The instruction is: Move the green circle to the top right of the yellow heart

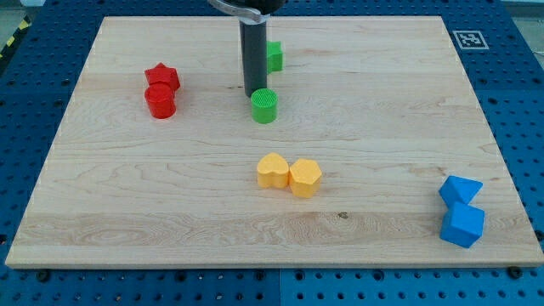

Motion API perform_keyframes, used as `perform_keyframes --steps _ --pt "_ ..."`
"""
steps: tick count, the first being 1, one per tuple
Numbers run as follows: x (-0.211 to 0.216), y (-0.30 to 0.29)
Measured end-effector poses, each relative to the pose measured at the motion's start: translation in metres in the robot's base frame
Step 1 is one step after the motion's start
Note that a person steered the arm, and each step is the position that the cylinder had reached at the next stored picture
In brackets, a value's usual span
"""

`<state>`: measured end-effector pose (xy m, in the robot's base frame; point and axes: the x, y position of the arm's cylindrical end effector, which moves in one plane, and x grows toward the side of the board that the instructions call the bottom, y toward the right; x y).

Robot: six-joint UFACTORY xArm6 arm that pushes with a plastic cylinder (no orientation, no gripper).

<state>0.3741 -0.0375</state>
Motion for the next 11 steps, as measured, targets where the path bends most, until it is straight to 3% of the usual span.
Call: perform_keyframes --steps 1,2,3,5,7,9,10,11 --pt "0.008 -0.027" --pt "0.023 0.018" --pt "0.033 0.025" --pt "0.105 0.010" --pt "0.101 0.040" --pt "0.070 0.050" --pt "0.074 0.031" --pt "0.042 0.007"
